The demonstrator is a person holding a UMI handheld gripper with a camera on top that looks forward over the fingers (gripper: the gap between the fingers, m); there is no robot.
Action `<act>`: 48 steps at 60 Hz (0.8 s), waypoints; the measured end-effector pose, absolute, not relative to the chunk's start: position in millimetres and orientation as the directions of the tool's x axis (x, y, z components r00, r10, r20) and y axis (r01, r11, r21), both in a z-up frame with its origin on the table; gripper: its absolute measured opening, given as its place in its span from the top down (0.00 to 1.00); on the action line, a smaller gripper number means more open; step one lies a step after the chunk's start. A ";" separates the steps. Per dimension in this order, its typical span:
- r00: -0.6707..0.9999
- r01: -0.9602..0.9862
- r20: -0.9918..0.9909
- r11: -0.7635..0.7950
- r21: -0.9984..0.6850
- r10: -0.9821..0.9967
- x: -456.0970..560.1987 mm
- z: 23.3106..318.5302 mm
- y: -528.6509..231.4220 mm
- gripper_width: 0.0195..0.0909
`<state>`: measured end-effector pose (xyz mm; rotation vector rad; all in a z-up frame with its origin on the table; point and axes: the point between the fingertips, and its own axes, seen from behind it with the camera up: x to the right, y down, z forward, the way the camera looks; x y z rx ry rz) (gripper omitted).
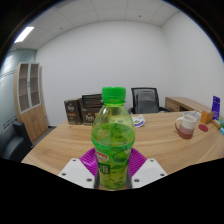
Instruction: Pour water
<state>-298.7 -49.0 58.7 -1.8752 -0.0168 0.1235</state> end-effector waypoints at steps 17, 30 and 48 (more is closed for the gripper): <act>0.850 -0.492 -0.527 -0.390 -0.778 -0.021 -241.3 98.2 6.1 0.76; 0.467 -0.847 -0.871 -0.359 -0.391 -0.154 -168.2 137.4 61.8 0.76; -0.197 -0.939 -0.957 -0.238 0.247 -0.214 -119.6 164.6 99.2 0.77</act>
